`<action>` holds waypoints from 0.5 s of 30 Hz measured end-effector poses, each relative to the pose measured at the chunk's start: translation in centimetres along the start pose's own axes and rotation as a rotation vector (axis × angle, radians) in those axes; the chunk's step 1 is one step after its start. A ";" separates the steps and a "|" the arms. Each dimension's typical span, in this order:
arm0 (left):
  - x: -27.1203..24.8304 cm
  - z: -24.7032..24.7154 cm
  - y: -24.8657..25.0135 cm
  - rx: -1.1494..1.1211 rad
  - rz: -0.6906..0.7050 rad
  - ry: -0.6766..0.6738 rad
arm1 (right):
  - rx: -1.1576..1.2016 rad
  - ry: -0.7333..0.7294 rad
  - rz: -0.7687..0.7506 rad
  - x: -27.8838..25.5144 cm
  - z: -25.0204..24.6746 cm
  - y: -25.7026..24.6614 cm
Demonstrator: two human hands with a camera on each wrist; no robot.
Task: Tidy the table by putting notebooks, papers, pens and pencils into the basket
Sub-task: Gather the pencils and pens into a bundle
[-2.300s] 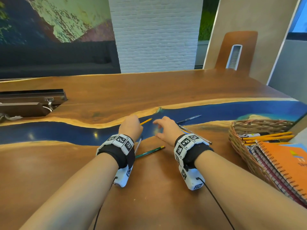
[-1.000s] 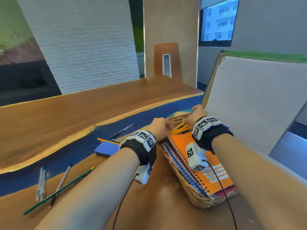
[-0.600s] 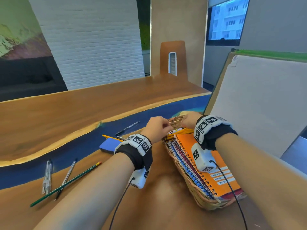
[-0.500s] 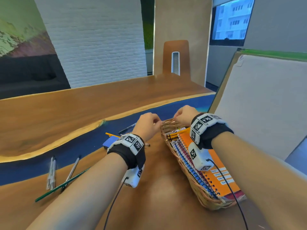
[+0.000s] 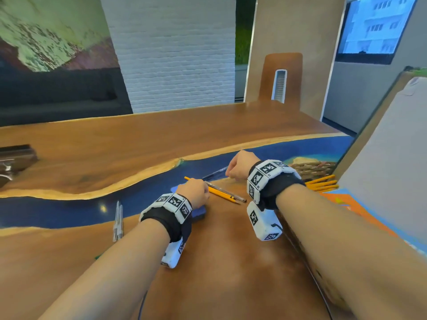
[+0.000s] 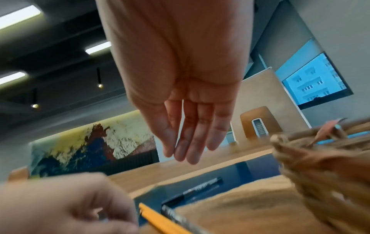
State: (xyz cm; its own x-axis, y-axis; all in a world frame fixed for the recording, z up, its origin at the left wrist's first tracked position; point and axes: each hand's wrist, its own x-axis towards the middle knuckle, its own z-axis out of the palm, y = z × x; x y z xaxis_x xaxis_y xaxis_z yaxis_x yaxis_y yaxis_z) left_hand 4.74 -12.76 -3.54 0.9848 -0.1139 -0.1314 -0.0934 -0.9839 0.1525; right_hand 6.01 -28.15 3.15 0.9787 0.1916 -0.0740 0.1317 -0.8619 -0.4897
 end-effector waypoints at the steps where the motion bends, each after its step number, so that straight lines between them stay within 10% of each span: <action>1: 0.1 0.1 -0.4 -0.010 -0.012 0.034 | -0.018 -0.018 0.009 0.2 0.8 0.0; 15: 2.5 1.9 -1.2 0.252 0.098 0.128 | -0.346 -0.164 0.018 3.4 6.8 0.7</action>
State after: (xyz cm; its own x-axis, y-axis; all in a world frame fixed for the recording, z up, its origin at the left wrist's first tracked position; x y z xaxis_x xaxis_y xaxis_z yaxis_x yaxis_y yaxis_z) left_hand 7.07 -12.13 -5.97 0.9782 -0.2075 -0.0011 -0.2067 -0.9741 -0.0917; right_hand 8.35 -24.94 -3.36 0.9469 0.2231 -0.2316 0.1873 -0.9681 -0.1666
